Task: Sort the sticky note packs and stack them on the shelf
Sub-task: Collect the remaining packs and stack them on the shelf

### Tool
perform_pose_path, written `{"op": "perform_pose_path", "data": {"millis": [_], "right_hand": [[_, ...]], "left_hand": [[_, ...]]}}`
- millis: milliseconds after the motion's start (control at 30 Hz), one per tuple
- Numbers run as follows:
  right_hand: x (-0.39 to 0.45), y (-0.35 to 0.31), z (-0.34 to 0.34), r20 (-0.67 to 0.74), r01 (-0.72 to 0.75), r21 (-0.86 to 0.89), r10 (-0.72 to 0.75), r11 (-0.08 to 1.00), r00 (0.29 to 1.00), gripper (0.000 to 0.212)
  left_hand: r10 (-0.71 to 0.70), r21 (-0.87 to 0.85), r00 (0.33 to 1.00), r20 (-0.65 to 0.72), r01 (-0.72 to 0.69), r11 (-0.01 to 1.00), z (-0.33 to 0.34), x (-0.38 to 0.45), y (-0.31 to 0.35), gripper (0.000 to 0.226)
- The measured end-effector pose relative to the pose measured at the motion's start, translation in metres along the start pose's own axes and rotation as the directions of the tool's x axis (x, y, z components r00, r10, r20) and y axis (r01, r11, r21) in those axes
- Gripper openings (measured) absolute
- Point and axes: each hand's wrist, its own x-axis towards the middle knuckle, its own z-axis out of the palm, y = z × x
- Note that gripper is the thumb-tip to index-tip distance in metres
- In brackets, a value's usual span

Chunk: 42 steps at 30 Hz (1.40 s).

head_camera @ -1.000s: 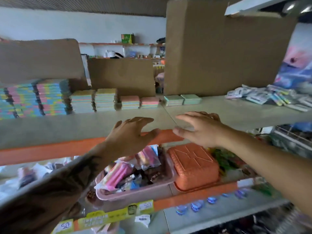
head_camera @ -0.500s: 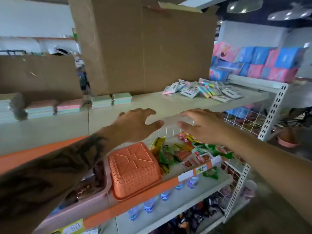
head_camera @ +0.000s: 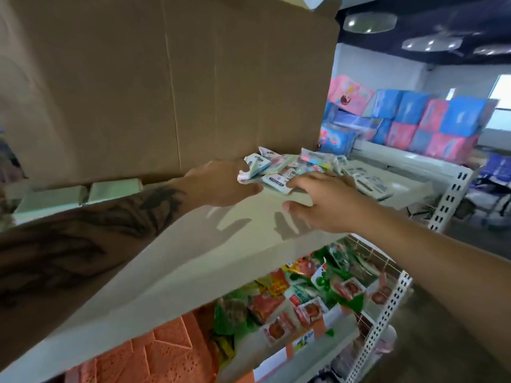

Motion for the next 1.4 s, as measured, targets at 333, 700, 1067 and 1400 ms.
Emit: {"op": "perform_pose_path", "data": {"millis": [333, 700, 1067, 1400], "right_hand": [[0.101, 0.031, 0.018, -0.031, 0.148, 0.016, -0.148, 0.989, 0.989, 0.059], [0.188, 0.030, 0.014, 0.021, 0.372, -0.077, -0.371, 0.925, 0.928, 0.049], [0.204, 0.004, 0.021, 0.183, 0.650, -0.197, -0.624, 0.734, 0.760, 0.014], [0.180, -0.015, 0.033, -0.119, 0.709, -0.247, -0.746, 0.661, 0.655, 0.029]], "left_hand": [[-0.200, -0.129, 0.979, -0.028, 0.195, 0.972, 0.038, 0.096, -0.040, 0.059], [-0.395, -0.178, 0.919, -0.016, 0.386, 0.905, 0.031, 0.087, -0.034, 0.043], [-0.627, -0.122, 0.778, -0.041, 0.619, 0.776, 0.029, 0.022, -0.009, 0.073], [-0.715, -0.120, 0.677, -0.175, 0.706, 0.698, 0.026, -0.033, 0.004, 0.072]]}}
